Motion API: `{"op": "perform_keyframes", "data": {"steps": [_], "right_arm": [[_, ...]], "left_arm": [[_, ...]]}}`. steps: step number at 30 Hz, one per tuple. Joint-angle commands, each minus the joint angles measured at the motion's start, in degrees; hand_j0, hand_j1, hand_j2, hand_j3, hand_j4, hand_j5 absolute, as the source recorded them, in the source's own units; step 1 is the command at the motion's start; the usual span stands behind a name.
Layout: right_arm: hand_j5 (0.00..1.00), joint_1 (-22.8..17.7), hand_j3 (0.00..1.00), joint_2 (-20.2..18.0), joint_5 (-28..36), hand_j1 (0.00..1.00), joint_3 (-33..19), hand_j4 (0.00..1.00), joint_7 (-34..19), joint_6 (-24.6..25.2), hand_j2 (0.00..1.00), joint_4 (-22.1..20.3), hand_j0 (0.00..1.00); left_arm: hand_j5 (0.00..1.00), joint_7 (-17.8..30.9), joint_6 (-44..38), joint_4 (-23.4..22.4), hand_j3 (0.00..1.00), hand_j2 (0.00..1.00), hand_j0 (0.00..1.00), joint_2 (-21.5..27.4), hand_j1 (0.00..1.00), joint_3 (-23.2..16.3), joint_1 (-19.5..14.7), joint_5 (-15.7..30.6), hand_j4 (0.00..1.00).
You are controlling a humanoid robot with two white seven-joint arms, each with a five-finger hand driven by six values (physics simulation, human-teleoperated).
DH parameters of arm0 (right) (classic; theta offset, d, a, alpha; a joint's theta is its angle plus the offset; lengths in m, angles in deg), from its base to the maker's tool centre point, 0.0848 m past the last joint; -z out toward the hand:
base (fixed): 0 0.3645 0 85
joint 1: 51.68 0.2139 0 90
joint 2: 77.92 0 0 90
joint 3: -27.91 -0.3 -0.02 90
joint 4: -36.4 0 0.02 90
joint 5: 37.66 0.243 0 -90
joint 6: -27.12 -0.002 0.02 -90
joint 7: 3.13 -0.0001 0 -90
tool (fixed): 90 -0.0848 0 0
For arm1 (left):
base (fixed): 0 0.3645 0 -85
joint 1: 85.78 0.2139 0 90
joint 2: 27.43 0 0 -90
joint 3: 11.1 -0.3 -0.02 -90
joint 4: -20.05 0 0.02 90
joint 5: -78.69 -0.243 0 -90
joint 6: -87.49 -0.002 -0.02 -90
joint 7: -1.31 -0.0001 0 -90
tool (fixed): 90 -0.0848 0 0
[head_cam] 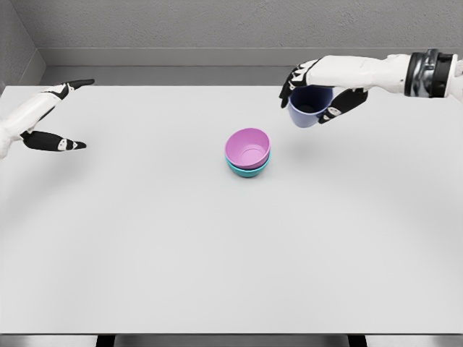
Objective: Stacking bowl and cup with both arms
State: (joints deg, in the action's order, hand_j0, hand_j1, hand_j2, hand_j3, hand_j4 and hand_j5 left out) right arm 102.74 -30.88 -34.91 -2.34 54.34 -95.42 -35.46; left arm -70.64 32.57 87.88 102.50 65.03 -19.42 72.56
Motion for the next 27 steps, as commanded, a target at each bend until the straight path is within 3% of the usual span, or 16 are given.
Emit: {"op": "perform_keyframes", "data": {"steps": [1, 11, 22, 27], "right_arm": [[0.62, 0.0, 0.62, 1.0, 0.2, 0.62, -0.1, 0.62, 0.1, 0.3, 0.62, -0.9, 0.62], [0.62, 0.3, 0.62, 1.9, 0.2, 0.62, -0.5, 0.62, 0.2, 0.1, 0.62, -2.4, 0.62], [0.62, -0.1, 0.62, 1.7, 0.5, 0.62, -2.1, 0.62, 0.2, 0.1, 0.62, -10.2, 0.62], [0.62, -0.4, 0.62, 1.8, 0.7, 0.62, -2.1, 0.62, 0.2, 0.0, 0.62, -11.5, 0.62]], "left_arm": [[1.00, 0.0, -0.1, -0.7, 1.00, 1.00, 1.00, -0.6, 1.00, 0.2, 0.0, 0.4, 1.00], [1.00, 0.0, -0.1, -0.7, 1.00, 1.00, 1.00, -1.0, 1.00, 0.2, -0.1, 0.4, 1.00], [1.00, 0.0, -0.1, -0.8, 1.00, 1.00, 1.00, -1.8, 1.00, 0.9, -0.1, 0.4, 1.00], [1.00, 0.0, -0.1, -1.0, 1.00, 1.00, 1.00, -1.8, 1.00, 0.9, -0.1, 0.4, 1.00]]}}
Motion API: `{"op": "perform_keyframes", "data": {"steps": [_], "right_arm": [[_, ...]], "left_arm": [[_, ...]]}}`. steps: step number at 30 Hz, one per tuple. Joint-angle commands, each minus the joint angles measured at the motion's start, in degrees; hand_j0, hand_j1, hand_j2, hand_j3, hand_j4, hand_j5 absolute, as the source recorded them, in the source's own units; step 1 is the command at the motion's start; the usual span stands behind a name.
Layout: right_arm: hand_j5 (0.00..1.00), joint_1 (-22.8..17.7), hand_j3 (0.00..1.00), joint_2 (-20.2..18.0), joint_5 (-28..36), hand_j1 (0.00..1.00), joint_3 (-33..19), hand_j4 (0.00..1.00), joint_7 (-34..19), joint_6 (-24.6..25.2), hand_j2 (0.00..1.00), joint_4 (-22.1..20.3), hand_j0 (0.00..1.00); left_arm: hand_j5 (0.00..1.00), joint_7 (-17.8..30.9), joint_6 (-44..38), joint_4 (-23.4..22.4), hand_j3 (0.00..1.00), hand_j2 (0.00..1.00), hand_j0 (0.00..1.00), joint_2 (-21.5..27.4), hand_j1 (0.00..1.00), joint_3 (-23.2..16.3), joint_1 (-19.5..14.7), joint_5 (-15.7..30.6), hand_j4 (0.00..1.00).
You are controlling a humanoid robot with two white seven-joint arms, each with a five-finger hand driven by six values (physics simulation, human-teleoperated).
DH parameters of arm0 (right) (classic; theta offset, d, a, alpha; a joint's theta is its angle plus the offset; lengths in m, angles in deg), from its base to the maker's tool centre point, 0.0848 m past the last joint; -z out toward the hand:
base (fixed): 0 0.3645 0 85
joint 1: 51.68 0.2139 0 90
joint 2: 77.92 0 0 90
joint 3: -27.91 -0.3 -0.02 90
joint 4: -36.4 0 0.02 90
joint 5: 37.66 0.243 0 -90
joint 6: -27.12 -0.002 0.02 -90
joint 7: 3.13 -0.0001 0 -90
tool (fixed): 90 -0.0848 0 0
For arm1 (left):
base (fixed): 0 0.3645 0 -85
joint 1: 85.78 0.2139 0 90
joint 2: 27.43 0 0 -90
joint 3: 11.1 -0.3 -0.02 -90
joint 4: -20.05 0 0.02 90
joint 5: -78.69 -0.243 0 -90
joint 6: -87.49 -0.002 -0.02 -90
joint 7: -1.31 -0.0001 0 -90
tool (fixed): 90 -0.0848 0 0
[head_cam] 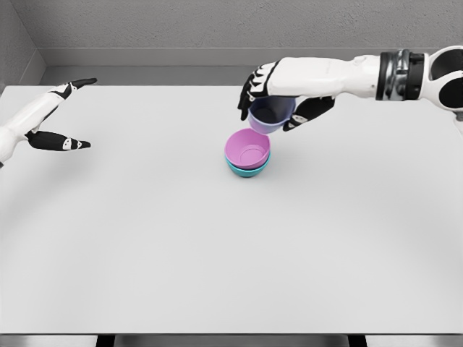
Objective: Stacking bowl and cup with both arms
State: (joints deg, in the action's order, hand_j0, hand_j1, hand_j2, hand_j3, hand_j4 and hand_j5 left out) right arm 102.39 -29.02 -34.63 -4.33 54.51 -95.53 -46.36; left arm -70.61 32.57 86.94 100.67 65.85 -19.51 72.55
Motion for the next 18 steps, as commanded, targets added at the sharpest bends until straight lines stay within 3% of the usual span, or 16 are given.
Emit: {"op": "perform_keyframes", "data": {"steps": [1, 6, 18], "right_arm": [[0.62, 0.0, 0.62, 0.0, 0.5, 0.62, -0.1, 0.62, 0.0, 0.1, 0.62, -0.9, 0.62], [0.62, -0.2, 0.62, 0.1, 0.4, 0.62, 0.1, 0.62, 0.1, 0.1, 0.62, -2.3, 0.62], [0.62, -1.8, 0.62, 4.3, -1.4, 0.62, 0.6, 0.62, -0.2, 0.4, 0.62, -1.5, 0.62]], "left_arm": [[1.00, -0.1, -0.1, -0.1, 1.00, 1.00, 1.00, 0.0, 1.00, 0.0, 0.0, 0.4, 1.00], [1.00, 0.0, -0.1, -0.1, 1.00, 1.00, 1.00, 0.0, 1.00, 0.0, 0.0, 0.3, 1.00], [1.00, -0.1, -0.1, -0.1, 1.00, 1.00, 1.00, 0.0, 1.00, 0.0, 0.0, 0.3, 1.00]]}}
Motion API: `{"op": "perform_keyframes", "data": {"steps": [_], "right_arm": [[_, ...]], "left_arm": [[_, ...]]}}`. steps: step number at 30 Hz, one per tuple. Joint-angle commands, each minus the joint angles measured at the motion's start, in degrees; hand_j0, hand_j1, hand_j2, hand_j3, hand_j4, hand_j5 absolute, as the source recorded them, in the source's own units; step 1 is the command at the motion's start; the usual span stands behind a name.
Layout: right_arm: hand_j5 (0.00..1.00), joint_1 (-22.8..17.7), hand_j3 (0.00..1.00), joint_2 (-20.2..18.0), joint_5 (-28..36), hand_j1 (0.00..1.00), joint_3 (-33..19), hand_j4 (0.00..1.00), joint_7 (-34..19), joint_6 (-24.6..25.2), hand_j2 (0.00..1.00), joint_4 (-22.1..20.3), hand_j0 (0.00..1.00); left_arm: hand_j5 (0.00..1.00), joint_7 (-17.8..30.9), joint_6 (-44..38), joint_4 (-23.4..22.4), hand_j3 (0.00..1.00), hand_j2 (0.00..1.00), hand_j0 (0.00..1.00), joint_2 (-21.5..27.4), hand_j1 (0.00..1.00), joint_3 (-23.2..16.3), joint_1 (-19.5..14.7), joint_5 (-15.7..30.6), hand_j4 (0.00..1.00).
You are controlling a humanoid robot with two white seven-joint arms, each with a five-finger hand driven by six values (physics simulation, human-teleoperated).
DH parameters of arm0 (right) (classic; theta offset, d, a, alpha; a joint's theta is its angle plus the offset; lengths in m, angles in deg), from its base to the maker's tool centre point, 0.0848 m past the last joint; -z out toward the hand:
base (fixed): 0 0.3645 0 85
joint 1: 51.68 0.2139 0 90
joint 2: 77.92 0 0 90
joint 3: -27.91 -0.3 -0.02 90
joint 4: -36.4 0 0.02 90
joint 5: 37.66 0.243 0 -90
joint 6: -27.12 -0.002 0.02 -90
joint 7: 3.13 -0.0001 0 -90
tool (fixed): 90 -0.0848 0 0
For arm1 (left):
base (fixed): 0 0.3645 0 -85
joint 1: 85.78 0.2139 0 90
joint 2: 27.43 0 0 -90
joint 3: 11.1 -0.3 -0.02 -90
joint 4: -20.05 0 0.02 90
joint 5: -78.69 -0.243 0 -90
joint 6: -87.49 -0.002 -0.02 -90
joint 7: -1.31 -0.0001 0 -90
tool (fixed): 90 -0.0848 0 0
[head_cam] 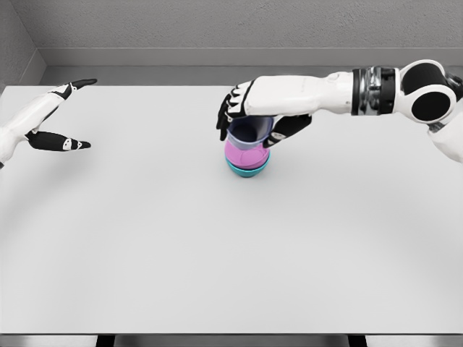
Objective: Stacking bowl and cup with both arms
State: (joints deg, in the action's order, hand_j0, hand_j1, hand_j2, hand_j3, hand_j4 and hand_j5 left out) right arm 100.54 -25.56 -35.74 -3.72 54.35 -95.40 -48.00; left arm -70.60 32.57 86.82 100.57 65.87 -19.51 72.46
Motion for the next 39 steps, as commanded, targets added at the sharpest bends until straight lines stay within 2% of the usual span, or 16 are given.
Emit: {"op": "perform_keyframes", "data": {"steps": [1, 22, 35, 38, 39], "right_arm": [[0.62, 0.0, 0.62, 1.2, -0.4, 0.62, 0.1, 0.62, 0.0, 0.3, 0.62, 1.3, 0.62], [0.63, -1.1, 0.63, 4.7, -2.5, 0.63, 1.2, 0.63, 0.0, 0.1, 0.63, 8.3, 0.63], [0.64, -1.8, 0.64, 4.6, -2.6, 0.64, 1.4, 0.64, 0.0, 0.0, 0.64, 8.5, 0.64], [0.73, -1.8, 0.73, 4.6, -2.6, 0.73, 1.4, 0.73, 0.1, 0.0, 0.73, 8.9, 0.73], [0.82, -1.8, 0.82, 4.6, -2.6, 0.82, 1.4, 0.82, 0.1, 0.1, 0.82, 8.9, 0.82]], "left_arm": [[1.00, -0.1, -0.1, 0.0, 1.00, 1.00, 1.00, 0.1, 1.00, 0.0, 0.0, 0.4, 1.00], [1.00, -0.1, -0.1, 0.2, 1.00, 1.00, 1.00, 0.0, 1.00, -0.1, 0.0, 0.4, 1.00], [1.00, -0.1, -0.1, 0.3, 1.00, 1.00, 1.00, 0.0, 1.00, -0.1, 0.0, 0.4, 1.00], [1.00, 0.0, -0.1, 0.3, 1.00, 1.00, 1.00, 0.0, 1.00, -0.1, 0.0, 0.4, 1.00], [1.00, -0.1, -0.1, 0.3, 1.00, 1.00, 1.00, 0.0, 1.00, -0.1, 0.0, 0.4, 1.00]]}}
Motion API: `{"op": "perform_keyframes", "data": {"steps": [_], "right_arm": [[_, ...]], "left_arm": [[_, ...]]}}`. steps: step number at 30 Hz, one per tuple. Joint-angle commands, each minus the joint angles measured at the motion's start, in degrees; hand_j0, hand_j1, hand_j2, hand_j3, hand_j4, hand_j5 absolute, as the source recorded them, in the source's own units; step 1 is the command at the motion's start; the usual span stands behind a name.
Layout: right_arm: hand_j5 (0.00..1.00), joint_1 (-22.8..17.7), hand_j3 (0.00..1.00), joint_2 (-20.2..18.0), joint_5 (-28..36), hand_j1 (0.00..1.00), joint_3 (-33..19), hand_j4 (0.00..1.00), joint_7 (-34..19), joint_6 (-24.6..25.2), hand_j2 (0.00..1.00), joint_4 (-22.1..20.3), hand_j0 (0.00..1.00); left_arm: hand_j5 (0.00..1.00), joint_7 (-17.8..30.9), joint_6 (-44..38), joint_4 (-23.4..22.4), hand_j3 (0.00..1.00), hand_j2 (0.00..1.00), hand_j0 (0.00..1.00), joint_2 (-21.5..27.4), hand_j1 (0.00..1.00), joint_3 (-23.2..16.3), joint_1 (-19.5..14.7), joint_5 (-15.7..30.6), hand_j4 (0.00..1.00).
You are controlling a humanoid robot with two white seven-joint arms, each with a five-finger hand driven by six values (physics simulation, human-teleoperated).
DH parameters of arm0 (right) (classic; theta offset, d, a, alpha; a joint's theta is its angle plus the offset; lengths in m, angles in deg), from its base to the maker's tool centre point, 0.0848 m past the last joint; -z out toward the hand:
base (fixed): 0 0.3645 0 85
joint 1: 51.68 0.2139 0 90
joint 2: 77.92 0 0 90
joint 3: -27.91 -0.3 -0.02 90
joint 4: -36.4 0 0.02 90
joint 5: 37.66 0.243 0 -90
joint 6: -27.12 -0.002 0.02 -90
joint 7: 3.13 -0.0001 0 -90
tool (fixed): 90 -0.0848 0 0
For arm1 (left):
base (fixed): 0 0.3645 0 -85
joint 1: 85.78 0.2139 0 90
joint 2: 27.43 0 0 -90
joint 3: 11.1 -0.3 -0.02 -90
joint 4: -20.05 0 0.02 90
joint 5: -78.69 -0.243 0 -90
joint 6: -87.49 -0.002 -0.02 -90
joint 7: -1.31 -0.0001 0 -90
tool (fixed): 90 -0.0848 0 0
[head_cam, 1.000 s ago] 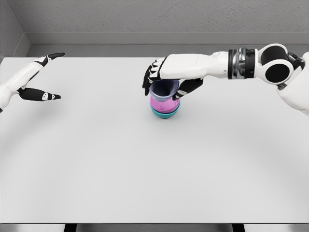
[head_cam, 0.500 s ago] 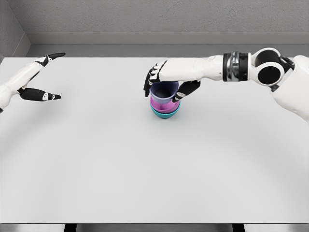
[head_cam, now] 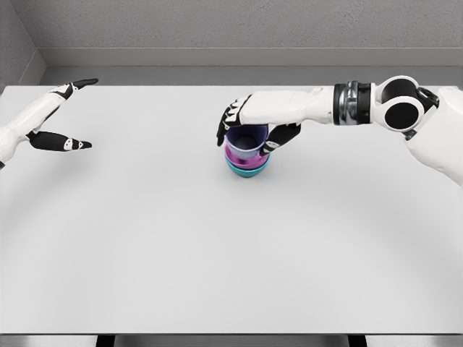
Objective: Stacking bowl and cup with both arms
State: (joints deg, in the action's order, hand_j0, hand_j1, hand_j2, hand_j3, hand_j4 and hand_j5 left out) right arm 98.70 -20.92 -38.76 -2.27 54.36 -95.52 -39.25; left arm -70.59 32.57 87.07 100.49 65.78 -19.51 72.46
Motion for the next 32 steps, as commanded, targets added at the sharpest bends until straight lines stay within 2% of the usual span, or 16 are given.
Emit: {"op": "perform_keyframes", "data": {"steps": [1, 2, 14, 18, 21, 23, 27, 29, 32], "right_arm": [[0.88, 0.0, 0.88, 0.0, 0.4, 0.88, -0.1, 0.88, 0.1, 0.2, 0.88, 0.2, 0.88], [1.00, -0.1, 1.00, 0.0, 0.4, 1.00, -0.1, 1.00, 0.1, 0.2, 1.00, 0.6, 1.00], [1.00, 0.1, 1.00, -1.1, 0.4, 1.00, -0.2, 1.00, -0.3, -2.2, 1.00, 0.6, 1.00], [1.00, 0.2, 1.00, -4.2, 0.6, 1.00, -0.8, 1.00, -0.3, -2.4, 1.00, 0.8, 1.00], [1.00, 0.4, 1.00, -9.7, 0.7, 1.00, -0.9, 1.00, -0.4, -2.4, 1.00, 1.2, 1.00], [1.00, -0.3, 1.00, -12.5, 0.7, 1.00, -3.7, 1.00, -0.4, -2.4, 1.00, 5.4, 1.00], [1.00, -1.7, 1.00, -17.2, 0.8, 1.00, -4.9, 1.00, -0.2, -2.4, 1.00, 13.6, 1.00], [1.00, -2.5, 1.00, -17.4, 0.8, 1.00, -5.6, 1.00, -0.2, -2.4, 1.00, 15.2, 1.00], [1.00, -2.5, 1.00, -17.4, 0.8, 1.00, -5.6, 1.00, -0.2, -2.4, 1.00, 15.2, 1.00]], "left_arm": [[1.00, -0.1, -0.1, 0.0, 1.00, 1.00, 1.00, 0.1, 1.00, 0.0, 0.0, 0.4, 1.00], [1.00, 0.0, -0.1, 0.0, 1.00, 1.00, 1.00, 0.1, 1.00, 0.0, 0.0, 0.4, 1.00], [1.00, -0.1, -0.1, 0.1, 1.00, 1.00, 1.00, -0.6, 1.00, 0.1, 0.0, 0.4, 1.00], [1.00, 0.0, -0.1, 0.1, 1.00, 1.00, 1.00, -0.6, 1.00, 0.1, 0.0, 0.4, 1.00], [1.00, 0.0, -0.1, 0.2, 1.00, 1.00, 1.00, -0.6, 1.00, 0.1, 0.0, 0.4, 1.00], [1.00, 0.0, -0.1, 0.2, 1.00, 1.00, 1.00, -0.7, 1.00, 0.1, 0.0, 0.4, 1.00], [1.00, 0.0, -0.1, 0.2, 1.00, 1.00, 1.00, -1.0, 1.00, 0.1, 0.0, 0.2, 1.00], [1.00, -0.1, -0.1, 0.2, 1.00, 1.00, 1.00, -1.1, 1.00, 0.1, 0.0, 0.2, 1.00], [1.00, 0.0, -0.1, 0.0, 1.00, 1.00, 1.00, -1.1, 1.00, 0.2, 0.0, 0.1, 1.00]]}}
